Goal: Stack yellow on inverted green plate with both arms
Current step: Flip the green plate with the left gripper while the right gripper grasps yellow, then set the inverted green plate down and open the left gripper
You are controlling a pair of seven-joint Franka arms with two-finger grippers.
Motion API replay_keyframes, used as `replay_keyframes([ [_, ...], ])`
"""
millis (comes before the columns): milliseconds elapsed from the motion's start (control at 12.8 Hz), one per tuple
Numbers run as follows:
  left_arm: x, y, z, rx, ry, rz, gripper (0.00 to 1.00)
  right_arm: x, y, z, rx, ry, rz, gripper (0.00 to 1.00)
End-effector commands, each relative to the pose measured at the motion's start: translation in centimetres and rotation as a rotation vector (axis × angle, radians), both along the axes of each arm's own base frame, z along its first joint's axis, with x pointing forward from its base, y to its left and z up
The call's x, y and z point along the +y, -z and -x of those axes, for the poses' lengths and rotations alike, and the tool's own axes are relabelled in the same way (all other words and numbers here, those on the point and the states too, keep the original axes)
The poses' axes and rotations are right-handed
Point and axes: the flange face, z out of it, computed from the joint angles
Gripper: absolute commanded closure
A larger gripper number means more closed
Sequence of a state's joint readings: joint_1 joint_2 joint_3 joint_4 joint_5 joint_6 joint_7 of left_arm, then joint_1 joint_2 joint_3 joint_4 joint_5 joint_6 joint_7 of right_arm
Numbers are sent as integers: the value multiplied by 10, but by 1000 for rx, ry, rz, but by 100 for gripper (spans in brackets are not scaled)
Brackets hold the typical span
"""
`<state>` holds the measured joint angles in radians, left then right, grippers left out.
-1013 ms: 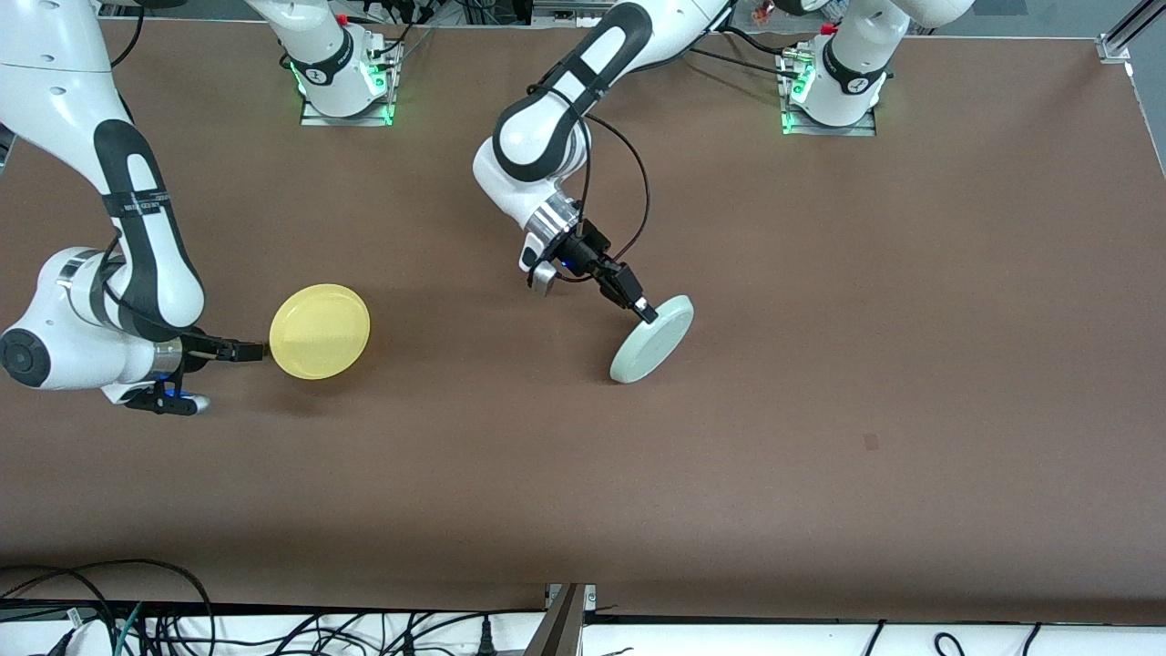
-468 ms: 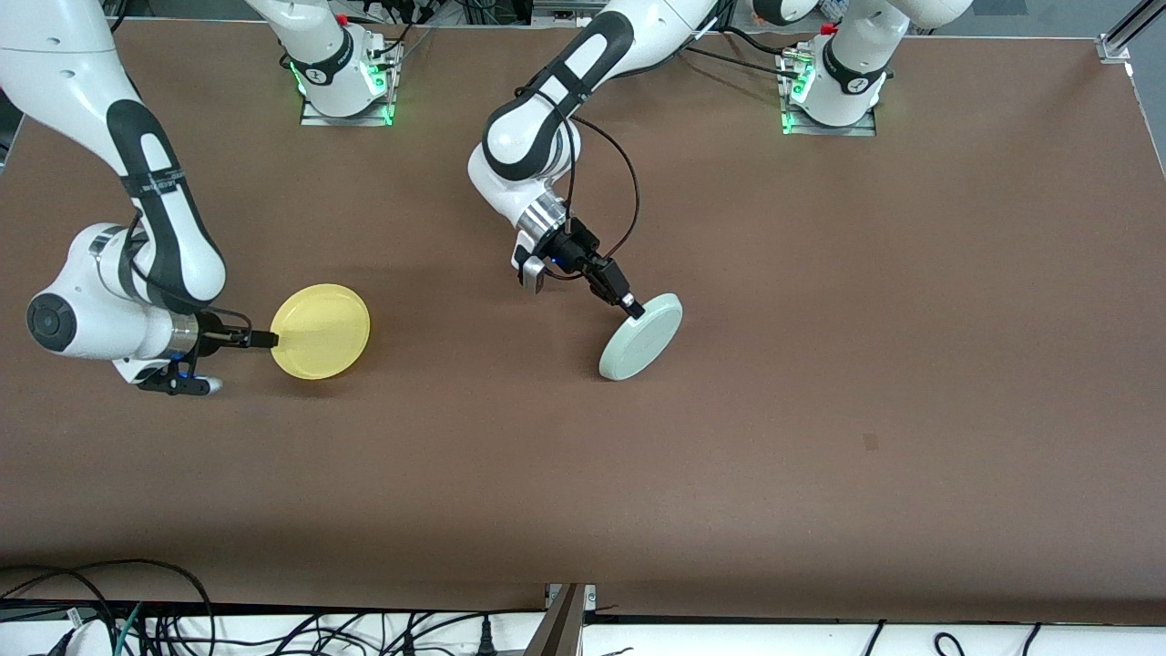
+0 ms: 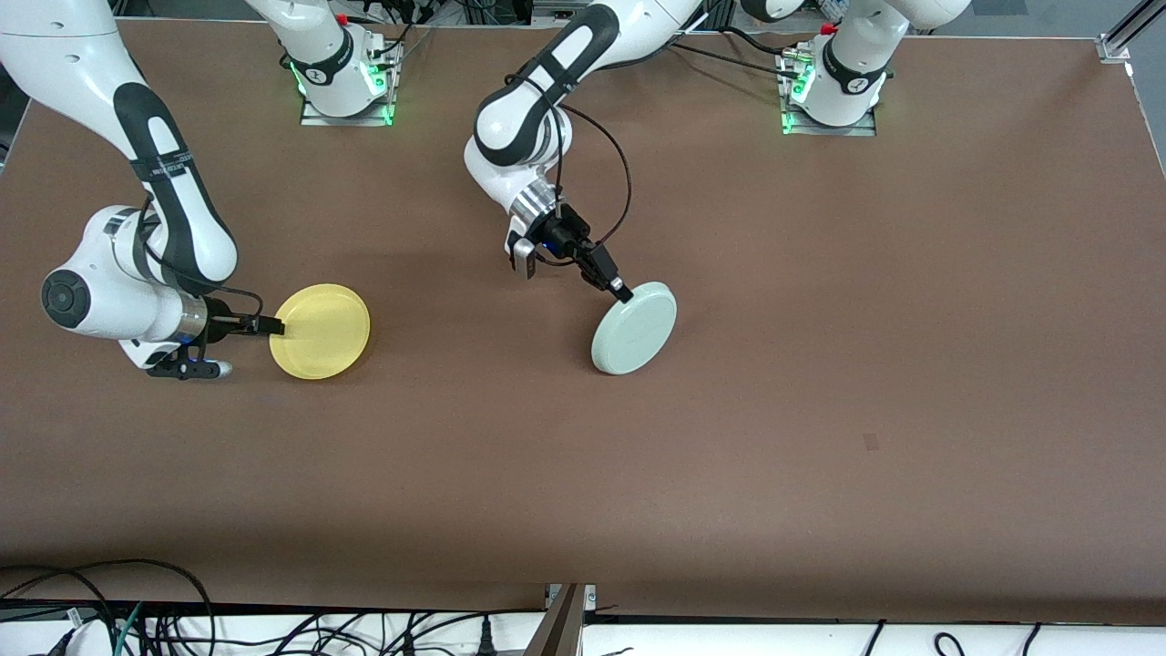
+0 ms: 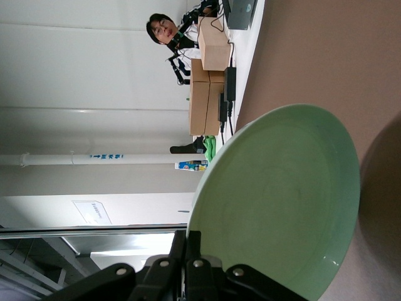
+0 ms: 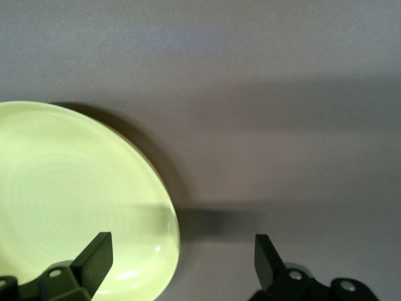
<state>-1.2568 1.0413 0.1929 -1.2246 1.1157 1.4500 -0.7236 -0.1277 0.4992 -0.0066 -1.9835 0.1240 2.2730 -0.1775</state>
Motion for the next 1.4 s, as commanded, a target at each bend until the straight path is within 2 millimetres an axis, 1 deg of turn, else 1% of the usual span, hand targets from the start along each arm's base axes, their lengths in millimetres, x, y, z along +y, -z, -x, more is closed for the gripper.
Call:
replay_keyframes([
  [0, -15, 4, 19, -29, 27, -3, 100, 2, 0, 11, -31, -23, -81, 0],
  [78, -19, 4, 26, -26, 36, 1, 93, 1, 4, 12, -39, -20, -122, 0],
  [156, -22, 5, 31, -17, 40, 8, 70, 2, 4, 12, -43, -23, -135, 0],
  [234, -24, 5, 33, -8, 35, 26, 53, 2, 4, 11, -45, -23, -134, 0],
  [312, -30, 7, 45, -20, 43, 60, 34, 2, 6, 12, -42, -22, -135, 0],
  [390, -35, 10, 53, -50, 46, 110, 29, 1, 7, 11, -43, -24, -135, 1],
  [468, -38, 15, 62, -58, 49, 138, 22, 1, 8, 12, -38, -22, -135, 8],
  [545, -40, 21, 70, -61, 50, 160, 0, 1, 9, 12, -37, -22, -136, 18],
  [623, -42, 22, 75, -65, 43, 188, 0, 2, 9, 12, -35, -24, -137, 36],
  [701, -42, 24, 77, -59, 29, 215, 0, 0, 9, 12, -35, -21, -136, 47],
  [779, -45, 27, 80, -68, 28, 260, 0, 0, 9, 12, -35, -21, -136, 55],
  [857, -49, 30, 87, -78, 18, 327, 0, 0, 11, 13, -31, -21, -137, 60],
  [1013, -58, 29, 90, -79, -36, 499, 0, 1, 12, 14, -26, -44, -145, 85],
  [1169, -72, 21, 88, -73, -85, 672, 0, 2, 13, 15, -18, -58, -152, 100],
  [1325, -83, 15, 84, -70, -109, 793, 0, 3, 13, 15, -13, -59, -154, 100],
])
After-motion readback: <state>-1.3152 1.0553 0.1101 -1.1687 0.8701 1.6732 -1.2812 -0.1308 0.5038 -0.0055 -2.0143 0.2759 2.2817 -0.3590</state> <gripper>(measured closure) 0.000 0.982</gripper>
